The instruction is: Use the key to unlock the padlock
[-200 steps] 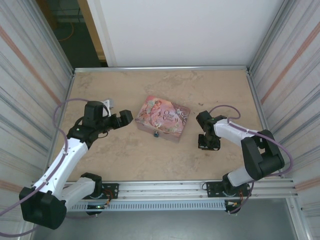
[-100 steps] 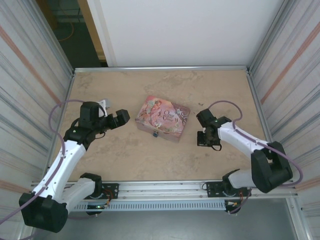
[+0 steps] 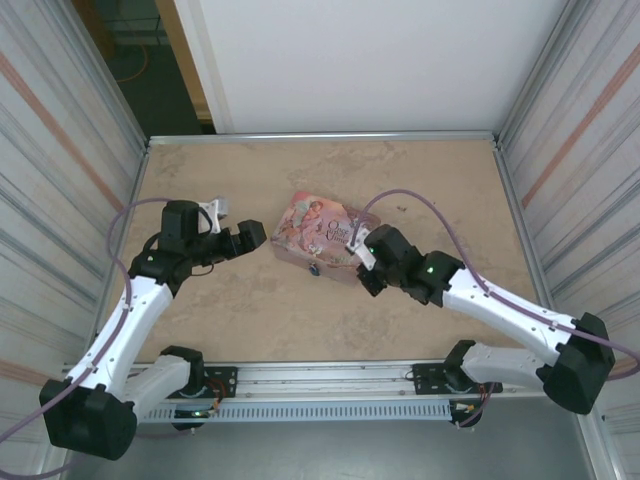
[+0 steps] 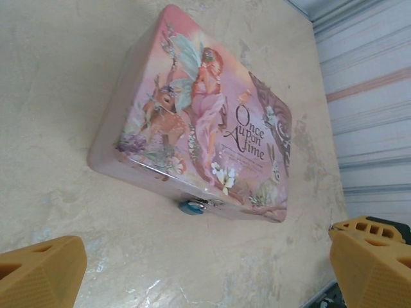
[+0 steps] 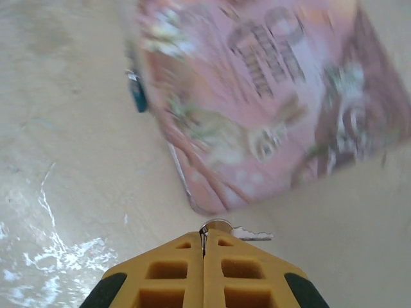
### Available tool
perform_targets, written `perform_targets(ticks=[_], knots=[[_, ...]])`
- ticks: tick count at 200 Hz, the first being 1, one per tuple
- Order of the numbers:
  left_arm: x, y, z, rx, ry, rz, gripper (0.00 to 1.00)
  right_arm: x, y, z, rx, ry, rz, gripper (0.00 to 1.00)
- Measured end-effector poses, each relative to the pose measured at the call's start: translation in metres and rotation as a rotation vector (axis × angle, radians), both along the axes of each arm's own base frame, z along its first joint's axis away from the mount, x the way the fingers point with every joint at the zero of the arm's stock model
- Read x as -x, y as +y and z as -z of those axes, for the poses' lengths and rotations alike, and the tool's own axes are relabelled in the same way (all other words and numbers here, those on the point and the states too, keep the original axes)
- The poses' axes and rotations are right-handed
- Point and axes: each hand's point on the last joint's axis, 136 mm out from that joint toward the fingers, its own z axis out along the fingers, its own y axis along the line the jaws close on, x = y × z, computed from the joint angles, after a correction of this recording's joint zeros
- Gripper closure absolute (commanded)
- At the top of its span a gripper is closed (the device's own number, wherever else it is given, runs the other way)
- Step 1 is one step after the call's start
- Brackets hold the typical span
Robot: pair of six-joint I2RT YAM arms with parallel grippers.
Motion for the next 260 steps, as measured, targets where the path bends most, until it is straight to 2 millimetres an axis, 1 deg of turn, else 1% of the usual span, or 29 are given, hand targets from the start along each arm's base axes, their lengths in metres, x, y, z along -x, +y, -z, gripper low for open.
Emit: perform_targets(ticks=[20,58,81,97,127,143,148,156,171,193,229,260], knots=[[0.002,-0.003,-0.002,0.014,0.002,0.016,0.03,0.01,0.011,-0.008,0.069,-0.13,-0.173,1.0],[0.006,-0.01,-0.005,0.042,0.01,0.046,0.04,0.013,0.016,-0.017,0.187,-0.312,-0.378,1.0],[0.012,-0.026,-0.006,0.062,0.024,0.104,0.08,0.02,0.018,-0.022,0.197,-0.421,-0.494,1.0],[0.015,-0.041,-0.009,0.073,0.028,0.157,0.1,0.025,0.018,-0.021,0.191,-0.451,-0.557,1.0],[0.023,-0.072,-0.02,0.091,0.024,0.27,0.16,0.02,0.014,-0.024,0.15,-0.444,-0.584,1.0],[0.025,-0.087,-0.024,0.101,0.025,0.316,0.21,0.019,0.012,-0.025,0.118,-0.427,-0.591,1.0],[0.025,-0.091,-0.025,0.104,0.028,0.325,0.25,0.019,0.012,-0.025,0.109,-0.423,-0.594,1.0],[0.026,-0.098,-0.027,0.11,0.032,0.347,0.28,0.02,0.011,-0.026,0.093,-0.416,-0.599,1.0],[0.026,-0.111,-0.028,0.122,0.039,0.38,0.32,0.021,0.011,-0.028,0.068,-0.411,-0.607,1.0],[0.029,-0.133,-0.026,0.14,0.06,0.436,0.37,0.025,0.011,-0.031,0.045,-0.407,-0.621,1.0],[0.037,-0.17,-0.013,0.154,0.118,0.53,0.42,0.03,0.013,-0.03,0.029,-0.391,-0.644,1.0],[0.04,-0.192,-0.006,0.159,0.14,0.578,0.46,0.031,0.013,-0.032,0.027,-0.39,-0.647,1.0]])
